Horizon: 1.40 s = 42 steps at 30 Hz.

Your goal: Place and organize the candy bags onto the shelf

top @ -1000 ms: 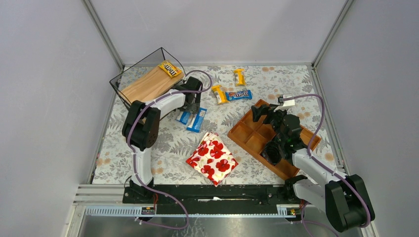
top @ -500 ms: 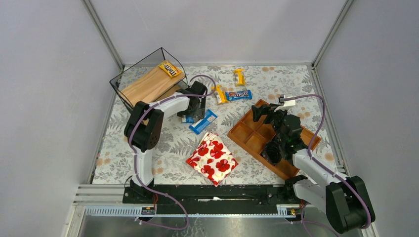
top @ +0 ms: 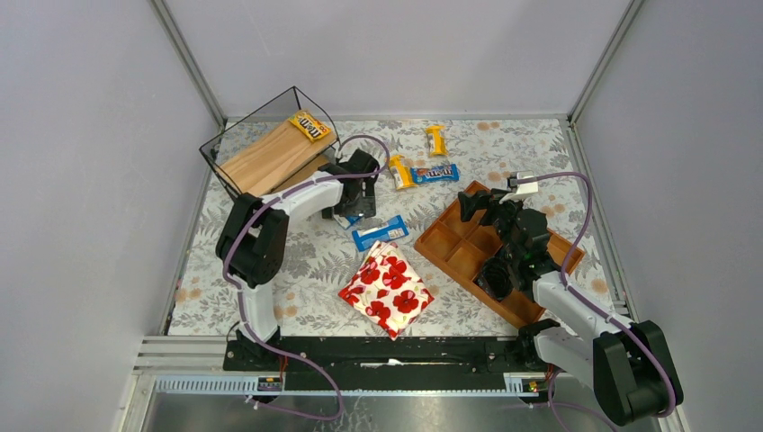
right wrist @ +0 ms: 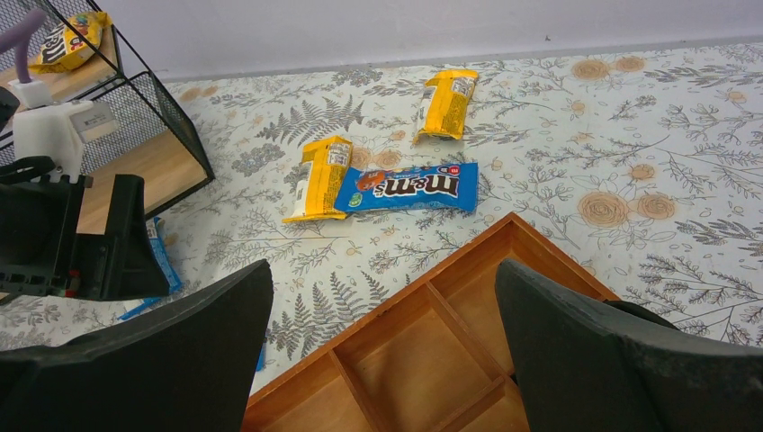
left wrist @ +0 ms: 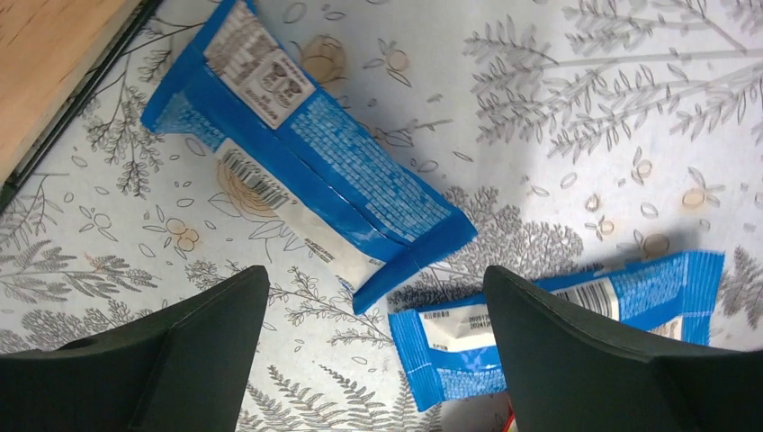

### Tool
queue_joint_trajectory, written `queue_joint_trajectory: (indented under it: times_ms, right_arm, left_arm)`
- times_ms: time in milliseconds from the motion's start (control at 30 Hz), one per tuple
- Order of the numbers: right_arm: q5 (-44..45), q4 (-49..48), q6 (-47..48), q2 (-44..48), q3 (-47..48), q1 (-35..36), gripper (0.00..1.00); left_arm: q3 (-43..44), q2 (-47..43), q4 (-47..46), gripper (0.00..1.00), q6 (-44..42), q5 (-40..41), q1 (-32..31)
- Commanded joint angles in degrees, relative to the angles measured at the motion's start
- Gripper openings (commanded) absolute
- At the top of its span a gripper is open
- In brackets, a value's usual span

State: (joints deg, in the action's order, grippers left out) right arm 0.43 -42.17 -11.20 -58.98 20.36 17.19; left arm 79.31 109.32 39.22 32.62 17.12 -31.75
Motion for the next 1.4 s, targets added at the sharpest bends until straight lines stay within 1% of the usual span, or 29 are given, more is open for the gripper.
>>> queue_joint_trajectory:
  times_ms: [0, 167, 233, 333, 467, 533, 600, 667, 700, 800, 933, 967, 1000, 1033, 1133, 1233, 1300, 1367]
  right_arm:
    - [0.3, -3.3, 0.1, 0.7, 0.3, -0.2, 1.0]
    - [0.1, -3.3, 0.0, 0.7, 0.3, -0.2, 1.0]
    - [0.0, -3.0, 0.3, 0.7, 0.6, -0.2, 1.0]
    - [-0.3, -2.0, -0.3, -0.3, 1.8, -0.2, 1.0]
    - [-8.9, -1.6, -4.9, -4.8, 5.7, -0.1, 1.0]
    - [-11.0, -1.4, -8.3, -8.5, 7.8, 1.0, 1.0]
    - [-9.9, 2.0, -9.7, -12.3, 11.5, 5.0, 1.0]
    - [-8.1, 7.7, -11.4, -16.2, 16.6, 8.8, 1.0]
    - [-7.9, 8.9, -13.5, -18.1, 18.5, 10.2, 1.0]
    - [-10.1, 10.2, -24.0, -24.5, 23.8, 13.7, 1.0]
    - [-11.3, 7.2, -41.6, -36.8, 29.7, 18.6, 0.98]
    - [-11.9, 5.5, -45.6, -40.3, 30.7, 19.5, 0.95]
    - [-12.9, 3.1, -49.2, -43.4, 32.1, 20.4, 0.91]
    - [-14.0, 1.9, -51.5, -46.6, 33.9, 21.1, 0.88]
    - [-12.8, 1.5, -55.5, -52.6, 38.4, 23.6, 0.88]
    - [-10.6, 3.5, -56.4, -56.0, 42.2, 25.4, 0.84]
    - [-7.5, 6.0, -56.6, -57.1, 43.5, 26.1, 0.79]
    - [-6.6, 7.9, -57.9, -58.5, 44.6, 26.1, 0.72]
  left_arm:
    - [0.0, -2.4, -0.2, 0.93, 8.0, 3.2, 1.4]
    - [-0.7, -1.7, -1.4, 0.91, 19.7, 1.8, 1.6]
    - [-0.8, -2.0, -1.4, 0.91, 21.2, 1.9, 1.4]
    - [-0.9, -5.5, -1.5, 0.92, 18.8, 5.2, 0.2]
    - [-3.0, -14.7, -1.9, 0.96, 13.4, 7.7, -0.1]
    - [-4.4, -21.0, -3.4, 0.98, 9.3, 7.7, -0.1]
    - [-5.7, -27.1, -5.6, 0.99, 4.6, 6.7, -0.1]
    - [-6.7, -33.0, -8.5, 0.99, 0.5, 5.0, -0.1]
    - [-7.0, -35.6, -10.1, 0.99, -1.4, 3.9, -0.1]
    - [-6.7, -41.4, -14.2, 0.99, -4.8, 0.8, -0.2]
    - [-4.8, -44.9, -18.5, 0.99, -6.1, -2.5, -0.2]
    - [-4.5, -45.4, -19.6, 0.99, -6.0, -3.4, -0.2]
    - [-4.3, -45.6, -20.6, 0.99, -6.0, -4.8, -0.2]
    - [-4.3, -45.7, -21.6, 0.99, -6.0, -6.2, -0.2]
    - [-3.1, -45.6, -22.4, 0.99, -6.4, -8.8, -0.4]
    - [-3.3, -46.3, -22.5, 0.99, -7.5, -9.6, -0.9]
    - [-4.7, -47.7, -23.2, 0.99, -8.9, -10.0, -1.2]
    - [-6.8, -49.7, -23.9, 0.99, -9.9, -9.3, -1.7]
